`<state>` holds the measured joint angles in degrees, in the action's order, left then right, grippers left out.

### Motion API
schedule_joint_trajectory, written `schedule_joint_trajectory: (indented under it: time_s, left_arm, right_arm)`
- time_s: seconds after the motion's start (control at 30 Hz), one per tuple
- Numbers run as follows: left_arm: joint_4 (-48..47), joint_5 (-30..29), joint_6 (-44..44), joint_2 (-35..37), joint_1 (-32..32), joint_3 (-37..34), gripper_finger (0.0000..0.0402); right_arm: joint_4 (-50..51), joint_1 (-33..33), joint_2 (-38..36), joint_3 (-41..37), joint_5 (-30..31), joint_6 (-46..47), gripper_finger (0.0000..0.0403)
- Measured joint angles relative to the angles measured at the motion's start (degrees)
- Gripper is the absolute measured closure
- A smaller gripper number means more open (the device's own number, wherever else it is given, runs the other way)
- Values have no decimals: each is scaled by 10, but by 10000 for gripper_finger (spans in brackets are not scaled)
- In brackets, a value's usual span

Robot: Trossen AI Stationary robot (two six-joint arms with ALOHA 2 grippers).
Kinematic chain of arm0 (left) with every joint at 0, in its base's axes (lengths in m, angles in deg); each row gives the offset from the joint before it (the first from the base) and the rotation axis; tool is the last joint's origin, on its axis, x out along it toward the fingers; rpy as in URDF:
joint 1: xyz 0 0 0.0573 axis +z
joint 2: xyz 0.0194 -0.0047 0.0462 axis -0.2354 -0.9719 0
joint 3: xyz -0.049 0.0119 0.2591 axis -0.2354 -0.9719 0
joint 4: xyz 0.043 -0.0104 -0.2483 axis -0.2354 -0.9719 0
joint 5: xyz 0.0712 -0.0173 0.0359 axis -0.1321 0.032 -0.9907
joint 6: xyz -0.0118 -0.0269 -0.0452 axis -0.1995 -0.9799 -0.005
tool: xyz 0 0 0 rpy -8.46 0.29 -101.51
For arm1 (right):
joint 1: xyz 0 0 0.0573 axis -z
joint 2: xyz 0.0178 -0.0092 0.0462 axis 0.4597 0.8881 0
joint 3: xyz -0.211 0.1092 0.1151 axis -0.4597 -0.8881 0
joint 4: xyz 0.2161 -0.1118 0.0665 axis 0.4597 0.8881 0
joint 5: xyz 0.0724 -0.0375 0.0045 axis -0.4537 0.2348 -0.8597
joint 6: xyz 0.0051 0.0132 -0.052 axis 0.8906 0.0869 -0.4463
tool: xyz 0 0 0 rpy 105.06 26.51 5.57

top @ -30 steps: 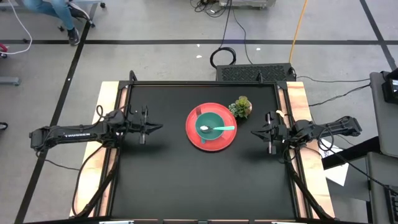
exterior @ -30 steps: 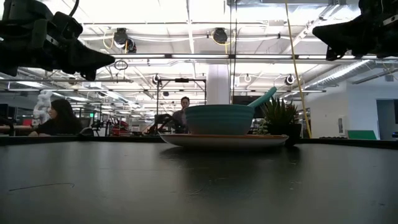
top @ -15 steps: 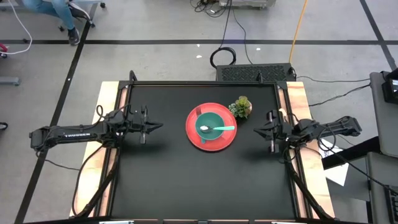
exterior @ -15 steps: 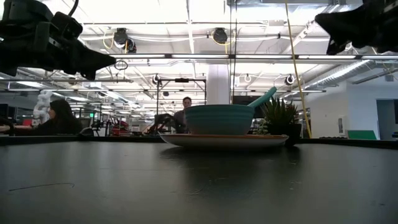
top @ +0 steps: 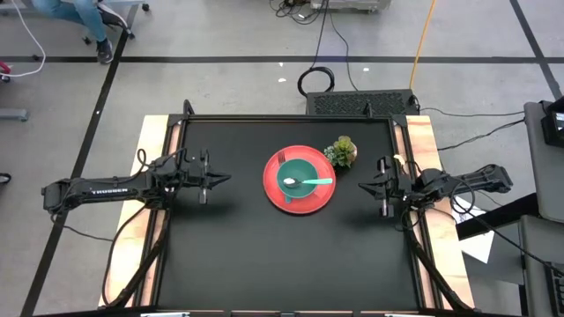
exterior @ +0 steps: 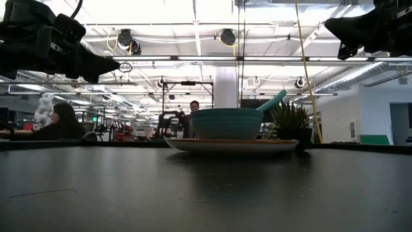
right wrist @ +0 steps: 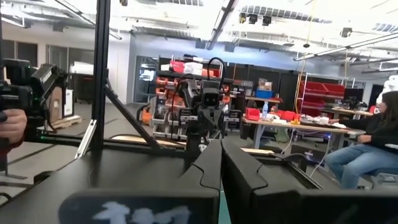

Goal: Set table place
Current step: Return to Home Position

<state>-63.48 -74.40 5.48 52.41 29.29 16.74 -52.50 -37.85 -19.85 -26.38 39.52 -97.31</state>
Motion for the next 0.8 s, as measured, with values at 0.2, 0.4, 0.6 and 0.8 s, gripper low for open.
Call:
schedule_joint_trajectory:
  time_s: [0.2, 0.4, 0.6, 0.8]
  left_arm:
    - [0, 0, -10, 0, 0, 0, 396]
    - [-4, 0, -10, 0, 0, 0, 389]
    - [-3, 0, -35, 0, 0, 0, 367]
    - [-3, 0, -21, 0, 0, 0, 365]
  right_arm:
    - [4, 0, 0, 0, 0, -30, 403]
    - [4, 0, 0, -1, 0, -33, 403]
    - [4, 0, 0, -1, 0, -30, 403]
    - [4, 0, 0, -1, 0, -33, 403]
